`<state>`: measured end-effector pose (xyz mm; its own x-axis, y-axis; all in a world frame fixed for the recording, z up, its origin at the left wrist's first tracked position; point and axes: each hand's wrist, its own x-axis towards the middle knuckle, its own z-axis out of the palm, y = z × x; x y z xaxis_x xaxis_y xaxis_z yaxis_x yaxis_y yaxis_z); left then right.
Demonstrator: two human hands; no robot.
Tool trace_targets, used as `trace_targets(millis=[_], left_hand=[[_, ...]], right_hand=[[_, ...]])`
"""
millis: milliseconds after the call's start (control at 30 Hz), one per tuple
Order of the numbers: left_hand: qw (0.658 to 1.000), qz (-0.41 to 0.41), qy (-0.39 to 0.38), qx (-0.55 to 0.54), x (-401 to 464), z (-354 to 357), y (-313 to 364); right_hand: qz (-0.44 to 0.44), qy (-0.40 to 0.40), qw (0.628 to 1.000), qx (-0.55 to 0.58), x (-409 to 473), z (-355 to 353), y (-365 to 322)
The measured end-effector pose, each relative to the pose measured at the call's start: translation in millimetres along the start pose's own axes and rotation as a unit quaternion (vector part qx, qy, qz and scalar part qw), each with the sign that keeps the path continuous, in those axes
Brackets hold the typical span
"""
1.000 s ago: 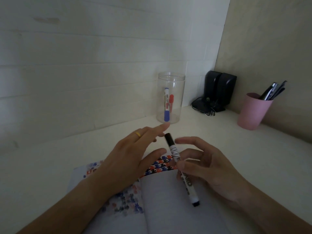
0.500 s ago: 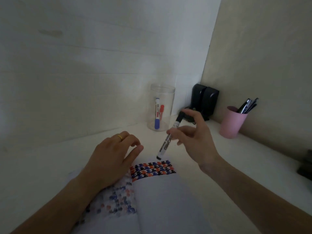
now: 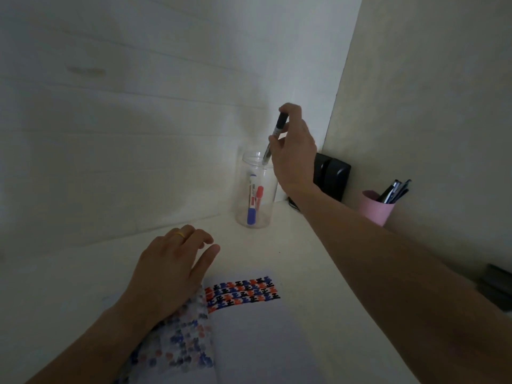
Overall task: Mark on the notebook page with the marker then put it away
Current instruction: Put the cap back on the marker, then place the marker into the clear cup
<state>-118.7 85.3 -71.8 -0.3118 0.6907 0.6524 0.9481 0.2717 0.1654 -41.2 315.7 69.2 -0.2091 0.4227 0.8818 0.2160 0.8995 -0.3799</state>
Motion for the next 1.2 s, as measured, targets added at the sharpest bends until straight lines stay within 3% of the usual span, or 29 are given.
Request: trace_targets(millis=[233, 467, 833, 1200], left_hand=[[1.000, -0.001, -0.011, 0.006, -0.2, -0.7, 1.4], [1.000, 0.002, -0.017, -0.002, -0.5, -0.7, 1.3], [1.000, 0.007, -0.024, -0.003, -0.9, -2.2, 1.4], [0.987, 0.071, -0.126, -0.068, -6.6, -7.2, 11.1]], right_hand=[[0.019, -0.102, 0.987, -0.120, -15.7, 29.3, 22.3], [0.009, -0.129, 0.980, -0.151, -16.7, 27.6, 26.7], [-0.020, -0.128, 0.989, -0.078, -52.8, -25.3, 1.4], [0.051, -0.322, 0.942, -0.075, -196.3, -92.6, -10.5]])
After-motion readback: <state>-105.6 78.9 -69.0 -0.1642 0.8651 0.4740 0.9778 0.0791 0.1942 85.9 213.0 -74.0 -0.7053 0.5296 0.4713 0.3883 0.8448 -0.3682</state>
